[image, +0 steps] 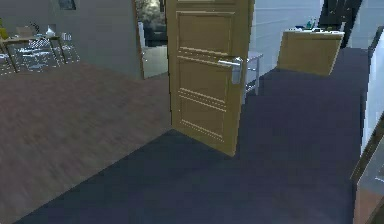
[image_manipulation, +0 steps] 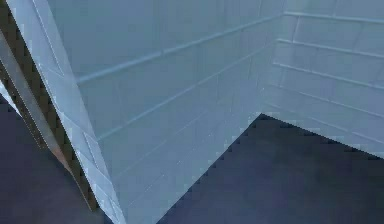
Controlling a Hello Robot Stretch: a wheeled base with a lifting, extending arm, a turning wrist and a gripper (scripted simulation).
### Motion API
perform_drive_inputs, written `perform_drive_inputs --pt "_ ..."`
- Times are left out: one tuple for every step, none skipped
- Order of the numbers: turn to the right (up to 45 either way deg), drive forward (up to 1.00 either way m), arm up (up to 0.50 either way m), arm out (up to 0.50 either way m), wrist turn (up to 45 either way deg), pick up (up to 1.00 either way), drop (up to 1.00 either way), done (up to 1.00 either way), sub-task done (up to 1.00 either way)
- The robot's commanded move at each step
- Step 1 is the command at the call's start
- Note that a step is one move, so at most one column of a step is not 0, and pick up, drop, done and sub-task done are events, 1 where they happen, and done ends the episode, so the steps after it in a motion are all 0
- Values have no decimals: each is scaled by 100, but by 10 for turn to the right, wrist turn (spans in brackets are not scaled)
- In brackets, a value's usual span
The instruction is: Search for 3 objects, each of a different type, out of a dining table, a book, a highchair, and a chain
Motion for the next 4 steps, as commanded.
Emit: perform_drive_inputs --pt "0 20 0 0 0 0 0 0 0" --pt "360 0 0 0 0 0 0 0 0" --pt "0 100 0 0 0 0 0 0 0" --pt "360 0 0 0 0 0 0 0 0"
